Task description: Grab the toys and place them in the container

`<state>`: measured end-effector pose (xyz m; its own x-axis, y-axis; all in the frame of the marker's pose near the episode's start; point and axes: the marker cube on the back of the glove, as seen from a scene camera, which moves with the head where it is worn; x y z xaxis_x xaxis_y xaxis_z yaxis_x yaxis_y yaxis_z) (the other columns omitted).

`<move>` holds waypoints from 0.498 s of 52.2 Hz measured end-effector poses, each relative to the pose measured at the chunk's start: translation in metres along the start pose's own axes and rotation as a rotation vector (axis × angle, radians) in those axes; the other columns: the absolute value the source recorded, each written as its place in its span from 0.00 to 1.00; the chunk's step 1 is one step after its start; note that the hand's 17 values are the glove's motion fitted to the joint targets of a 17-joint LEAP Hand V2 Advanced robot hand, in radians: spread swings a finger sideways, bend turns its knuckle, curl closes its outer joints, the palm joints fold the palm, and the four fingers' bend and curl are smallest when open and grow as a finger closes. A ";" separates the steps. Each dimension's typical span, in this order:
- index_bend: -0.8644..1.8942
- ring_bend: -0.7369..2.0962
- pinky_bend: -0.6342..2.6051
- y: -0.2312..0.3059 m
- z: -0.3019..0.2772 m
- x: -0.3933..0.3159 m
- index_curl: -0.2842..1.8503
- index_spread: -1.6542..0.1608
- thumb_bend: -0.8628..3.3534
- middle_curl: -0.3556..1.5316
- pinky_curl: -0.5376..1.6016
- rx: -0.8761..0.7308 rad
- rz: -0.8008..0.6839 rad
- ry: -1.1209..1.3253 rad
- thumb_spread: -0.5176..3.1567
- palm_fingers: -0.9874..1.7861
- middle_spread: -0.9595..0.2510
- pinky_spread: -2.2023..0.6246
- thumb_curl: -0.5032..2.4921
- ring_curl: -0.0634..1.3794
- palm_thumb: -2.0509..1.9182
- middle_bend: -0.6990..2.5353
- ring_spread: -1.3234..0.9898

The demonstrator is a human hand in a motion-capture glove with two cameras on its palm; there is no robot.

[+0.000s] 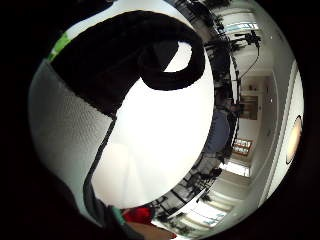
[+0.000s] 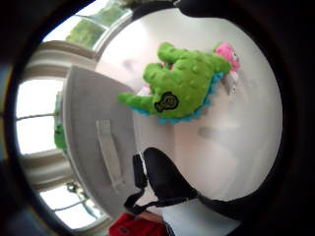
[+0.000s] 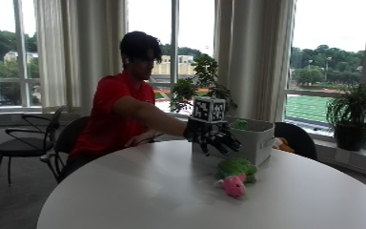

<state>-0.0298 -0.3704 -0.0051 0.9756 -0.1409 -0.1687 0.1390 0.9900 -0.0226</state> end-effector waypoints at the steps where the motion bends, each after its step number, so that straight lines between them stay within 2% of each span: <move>1: 0.37 0.42 0.54 -0.002 0.003 -0.002 0.28 0.70 0.19 0.40 0.42 0.006 -0.002 -0.002 0.40 0.34 0.71 0.82 0.27 0.18 0.51 0.27 0.57; 13: 0.35 0.43 0.55 -0.031 0.026 -0.015 0.26 0.70 0.19 0.39 0.42 0.021 -0.029 0.023 0.40 0.33 0.71 0.82 0.27 0.18 0.51 0.28 0.57; 26: 0.33 0.43 0.59 -0.061 0.041 -0.035 0.21 0.71 0.19 0.38 0.43 -0.112 -0.058 0.004 0.39 0.29 0.73 0.82 0.27 0.20 0.50 0.27 0.57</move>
<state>-0.0653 -0.4262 0.0430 0.9657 -0.1981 -0.1680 0.1750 0.9742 -0.1425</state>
